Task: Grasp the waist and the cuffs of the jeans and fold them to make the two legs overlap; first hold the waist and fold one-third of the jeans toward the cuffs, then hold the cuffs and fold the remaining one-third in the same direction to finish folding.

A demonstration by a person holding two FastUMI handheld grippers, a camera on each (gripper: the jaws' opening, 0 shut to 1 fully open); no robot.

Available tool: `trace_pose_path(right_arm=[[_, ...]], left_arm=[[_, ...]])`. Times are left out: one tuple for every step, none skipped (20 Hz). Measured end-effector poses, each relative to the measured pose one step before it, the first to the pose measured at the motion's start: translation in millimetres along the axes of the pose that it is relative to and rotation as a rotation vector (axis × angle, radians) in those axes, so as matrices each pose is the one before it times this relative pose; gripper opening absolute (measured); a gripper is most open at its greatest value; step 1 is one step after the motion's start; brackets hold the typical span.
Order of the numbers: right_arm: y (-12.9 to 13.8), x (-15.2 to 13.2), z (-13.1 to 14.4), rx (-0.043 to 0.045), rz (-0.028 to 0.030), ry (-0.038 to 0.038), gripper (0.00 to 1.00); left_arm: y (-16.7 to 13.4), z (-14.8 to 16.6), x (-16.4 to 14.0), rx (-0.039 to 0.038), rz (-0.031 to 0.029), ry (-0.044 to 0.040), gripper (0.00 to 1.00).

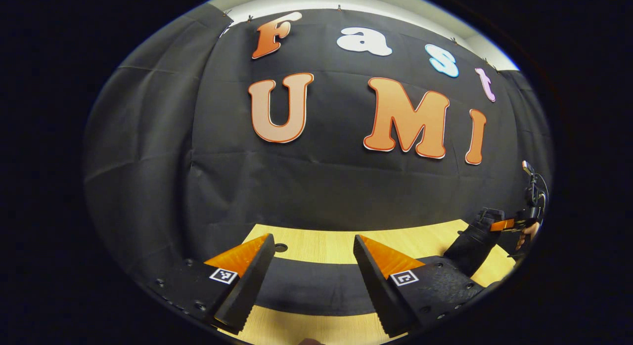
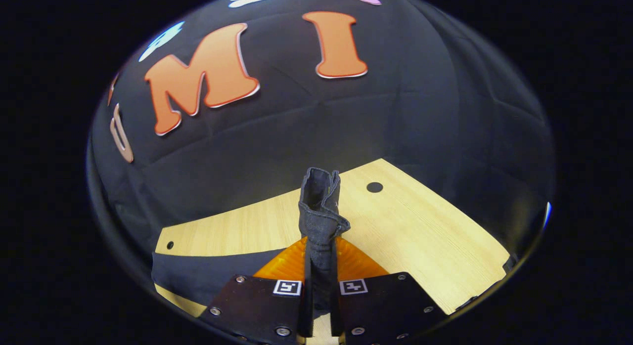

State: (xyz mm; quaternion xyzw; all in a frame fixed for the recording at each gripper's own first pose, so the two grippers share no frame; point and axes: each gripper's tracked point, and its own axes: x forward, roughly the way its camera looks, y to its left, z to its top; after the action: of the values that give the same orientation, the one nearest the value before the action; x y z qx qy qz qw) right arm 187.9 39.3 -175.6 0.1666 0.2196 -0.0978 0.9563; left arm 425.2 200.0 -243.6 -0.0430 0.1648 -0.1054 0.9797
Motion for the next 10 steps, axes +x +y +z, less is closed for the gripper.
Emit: trace_pose_path(right_arm=[[9.76, 1.36, -2.63, -0.02559, 0.01537, 0.00290, 0.14], [8.46, 0.66, -2.68, -0.02383, 0.01021, 0.00468, 0.14], [7.66, -1.28, -2.40, -0.02141, 0.01136, 0.00375, 0.14], [8.29, 0.10, -3.53, -0.01643, 0.00794, 0.00930, 0.14], [6.27, -0.61, -3.09, -0.00849, 0.00556, 0.00886, 0.14], [-2.12, 1.25, -2.13, -0.00777, 0.00678, 0.01000, 0.14], [7.22, 0.40, -2.64, -0.00612, 0.00824, 0.00650, 0.14], [5.48, -0.96, -3.92, -0.01287, 0.01267, 0.01092, 0.14], [2.15, -0.12, -4.08, -0.01502, 0.00946, 0.00937, 0.14], [4.39, 0.57, -5.51, -0.01890, 0.00416, 0.01558, 0.14]], left_arm=[[1.36, -0.81, 0.46, -0.00067, -0.00029, 0.00271, 0.96], [3.17, -0.39, 0.21, 0.00005, 0.00233, 0.00119, 0.96], [1.87, -0.09, 0.07, -0.00135, -0.00114, 0.00263, 0.96], [5.07, -1.82, -0.15, 0.00054, 0.00437, -0.00046, 0.96], [2.90, -0.99, -0.91, -0.00091, -0.00342, 0.00164, 0.96], [4.93, -1.74, 0.92, 0.00078, 0.00446, 0.00311, 0.96], [4.15, -0.87, -0.25, -0.00295, -0.00065, 0.00450, 0.96], [4.28, -2.69, -0.55, -0.00216, 0.00591, 0.00487, 0.96], [3.99, -1.75, 0.01, -0.00422, -0.00076, 0.00343, 0.96], [5.46, -2.78, -1.60, -0.00082, 0.00356, 0.00686, 0.96]])
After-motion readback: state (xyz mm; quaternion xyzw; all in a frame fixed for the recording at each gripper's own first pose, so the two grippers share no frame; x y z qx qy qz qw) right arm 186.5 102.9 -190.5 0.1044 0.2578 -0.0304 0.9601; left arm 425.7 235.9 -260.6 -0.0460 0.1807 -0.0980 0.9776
